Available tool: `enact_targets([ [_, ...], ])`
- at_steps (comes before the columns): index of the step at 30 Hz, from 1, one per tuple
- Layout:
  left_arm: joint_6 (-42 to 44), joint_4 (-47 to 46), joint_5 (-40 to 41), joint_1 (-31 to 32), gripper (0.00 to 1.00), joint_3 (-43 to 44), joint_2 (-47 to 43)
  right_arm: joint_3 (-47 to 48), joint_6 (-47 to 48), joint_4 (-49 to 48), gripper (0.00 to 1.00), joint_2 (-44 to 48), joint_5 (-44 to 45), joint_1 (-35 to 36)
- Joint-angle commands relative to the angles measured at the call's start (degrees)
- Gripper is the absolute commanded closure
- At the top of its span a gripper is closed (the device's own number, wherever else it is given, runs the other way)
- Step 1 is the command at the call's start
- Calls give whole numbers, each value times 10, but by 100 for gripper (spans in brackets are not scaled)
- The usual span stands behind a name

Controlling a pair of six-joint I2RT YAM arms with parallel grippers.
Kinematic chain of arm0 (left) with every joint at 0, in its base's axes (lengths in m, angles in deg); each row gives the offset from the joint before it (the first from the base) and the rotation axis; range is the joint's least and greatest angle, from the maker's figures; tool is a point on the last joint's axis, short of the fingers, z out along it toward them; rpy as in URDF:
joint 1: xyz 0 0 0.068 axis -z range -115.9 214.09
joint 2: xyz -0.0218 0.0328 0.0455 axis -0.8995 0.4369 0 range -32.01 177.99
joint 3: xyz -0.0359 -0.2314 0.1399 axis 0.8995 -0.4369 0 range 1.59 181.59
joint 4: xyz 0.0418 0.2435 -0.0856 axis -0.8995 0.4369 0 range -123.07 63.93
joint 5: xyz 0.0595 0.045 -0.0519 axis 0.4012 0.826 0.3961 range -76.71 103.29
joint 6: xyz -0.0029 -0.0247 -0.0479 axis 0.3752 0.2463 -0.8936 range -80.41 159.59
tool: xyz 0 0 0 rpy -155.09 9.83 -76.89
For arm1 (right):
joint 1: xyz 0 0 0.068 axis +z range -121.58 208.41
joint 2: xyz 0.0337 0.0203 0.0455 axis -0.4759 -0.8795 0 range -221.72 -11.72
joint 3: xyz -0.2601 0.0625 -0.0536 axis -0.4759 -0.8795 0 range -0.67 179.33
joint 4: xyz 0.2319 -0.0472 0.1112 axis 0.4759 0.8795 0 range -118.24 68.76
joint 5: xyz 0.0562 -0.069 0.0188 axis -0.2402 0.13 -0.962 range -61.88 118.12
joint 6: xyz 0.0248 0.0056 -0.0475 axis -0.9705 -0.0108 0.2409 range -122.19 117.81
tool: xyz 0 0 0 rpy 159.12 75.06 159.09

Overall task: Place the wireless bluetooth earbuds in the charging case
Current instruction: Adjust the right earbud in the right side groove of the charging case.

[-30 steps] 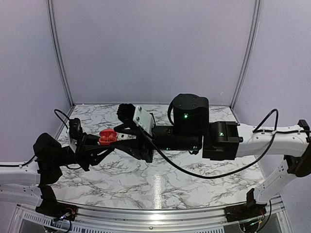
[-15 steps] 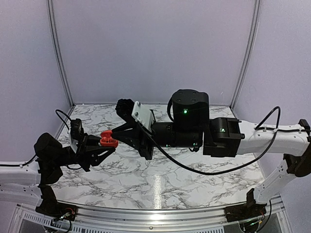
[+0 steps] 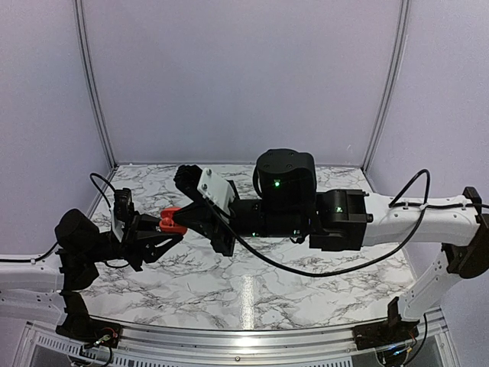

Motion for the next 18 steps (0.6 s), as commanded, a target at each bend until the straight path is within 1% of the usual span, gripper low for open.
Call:
enact_targets([
  [1,10,-13,-7,1,100,16,-9,1,-5,28,80,21,-44,-3],
  [3,9,-11,-10,1,100,17,-8,2,-3,24,63,34,-76,-2],
  [5,8,-9,-12,1,100,17,-8,1,0,19,49,47,-100,-3],
  [7,8,-7,-13,1,100,17,-9,-1,4,20,33,56,-106,-7],
  [9,9,-2,-17,1,100,18,-11,-3,8,27,19,61,-106,-14],
  [10,9,0,-18,1,100,19,-11,-5,8,30,15,60,-105,-20],
  [13,9,6,-26,1,100,24,-10,-8,-4,40,10,55,-126,-45],
  [18,7,8,-29,1,100,29,-9,-15,-15,39,9,41,-159,-66],
])
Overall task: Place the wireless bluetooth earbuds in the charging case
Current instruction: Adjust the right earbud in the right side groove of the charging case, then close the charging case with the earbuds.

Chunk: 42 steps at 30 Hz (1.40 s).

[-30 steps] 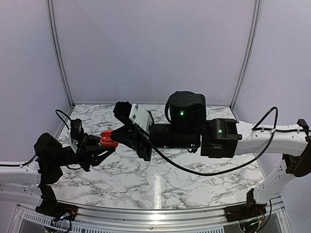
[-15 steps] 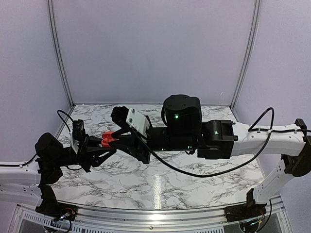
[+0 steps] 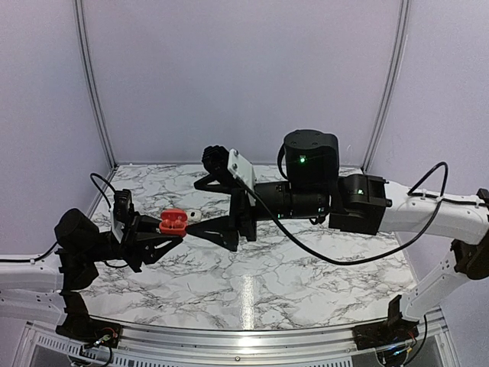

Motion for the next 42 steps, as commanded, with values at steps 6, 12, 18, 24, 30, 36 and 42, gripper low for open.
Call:
enact_targets([
  [6,2,4,-13,1,100,33,-3,6,-17,12,14,-36,-69,-15],
  [12,-3,6,-7,1,100,36,0,21,-8,19,25,-57,-120,-15],
  [18,-17,13,7,2,100,39,7,20,8,21,31,-46,-144,-13],
  [24,-26,16,13,1,100,43,15,20,22,26,30,-37,-139,-6],
  [30,-26,23,19,2,100,47,19,32,46,41,30,-37,-120,13],
  [36,-24,26,6,1,100,52,25,38,50,40,27,-37,-99,19],
  [42,-24,27,-12,1,100,56,30,44,47,35,23,-44,-78,17],
])
